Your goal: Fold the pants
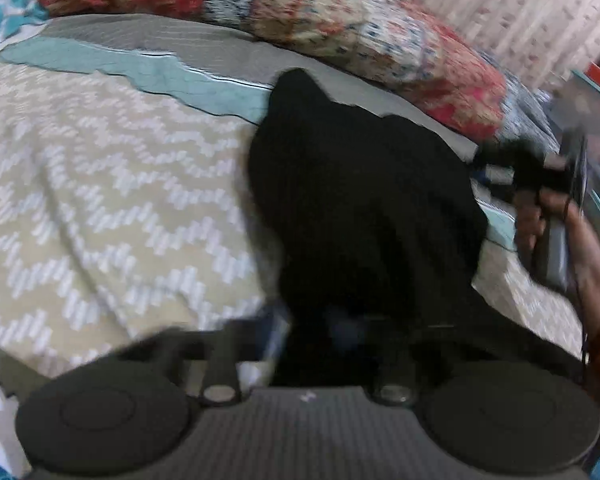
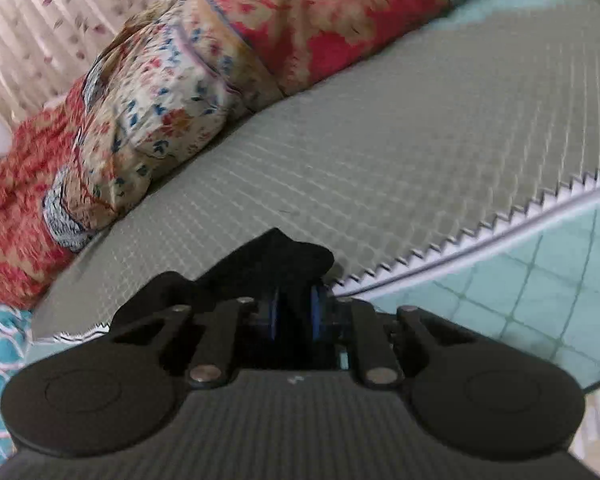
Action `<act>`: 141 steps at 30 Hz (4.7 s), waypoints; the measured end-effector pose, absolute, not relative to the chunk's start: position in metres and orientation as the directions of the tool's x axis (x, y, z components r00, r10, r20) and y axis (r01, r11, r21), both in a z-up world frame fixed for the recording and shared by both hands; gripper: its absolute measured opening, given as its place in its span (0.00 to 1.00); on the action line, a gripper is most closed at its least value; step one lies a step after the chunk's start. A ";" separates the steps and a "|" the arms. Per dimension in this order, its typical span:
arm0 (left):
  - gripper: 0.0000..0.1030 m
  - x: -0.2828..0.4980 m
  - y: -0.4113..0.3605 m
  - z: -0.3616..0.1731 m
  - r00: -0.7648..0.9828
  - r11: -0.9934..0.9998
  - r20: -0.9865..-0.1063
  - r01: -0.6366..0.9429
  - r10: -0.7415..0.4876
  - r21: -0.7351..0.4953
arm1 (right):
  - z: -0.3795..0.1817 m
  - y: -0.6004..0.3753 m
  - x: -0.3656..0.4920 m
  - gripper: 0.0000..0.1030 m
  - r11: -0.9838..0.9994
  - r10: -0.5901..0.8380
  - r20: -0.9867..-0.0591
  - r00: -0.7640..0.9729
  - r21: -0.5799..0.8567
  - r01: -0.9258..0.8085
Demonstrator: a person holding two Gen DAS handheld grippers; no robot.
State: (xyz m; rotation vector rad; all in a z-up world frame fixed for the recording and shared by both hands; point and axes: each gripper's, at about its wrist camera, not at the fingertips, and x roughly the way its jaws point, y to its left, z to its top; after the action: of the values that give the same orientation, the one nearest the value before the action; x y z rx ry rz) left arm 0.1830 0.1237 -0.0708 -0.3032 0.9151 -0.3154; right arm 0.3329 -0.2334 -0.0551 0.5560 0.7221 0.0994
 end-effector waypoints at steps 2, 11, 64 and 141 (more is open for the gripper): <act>0.02 0.179 0.123 -0.064 0.587 0.927 -0.725 0.137 -0.361 -0.350 | -0.022 -0.255 0.312 0.10 0.807 0.310 -0.494 0.812 0.589 0.050; 0.03 0.129 0.130 -0.021 0.634 0.906 -0.647 0.282 -0.423 -0.316 | 0.069 -0.397 0.108 0.10 0.857 -0.012 -0.241 0.970 0.497 0.134; 0.45 0.245 0.082 -0.077 0.453 0.835 -0.705 0.227 -0.546 -0.502 | -0.048 -0.364 0.047 0.35 0.734 -0.019 -0.594 0.804 0.538 0.415; 0.65 0.238 0.093 -0.018 0.747 0.895 -0.665 0.288 0.013 0.341 | -0.002 -0.578 0.077 0.54 0.630 -0.439 -0.643 0.628 0.278 0.725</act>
State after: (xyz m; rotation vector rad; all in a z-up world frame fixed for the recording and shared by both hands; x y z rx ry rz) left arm 0.2377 0.0933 -0.0181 0.4460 0.7168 -0.1562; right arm 0.0769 -0.5785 -0.0016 0.5590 0.5635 -0.7081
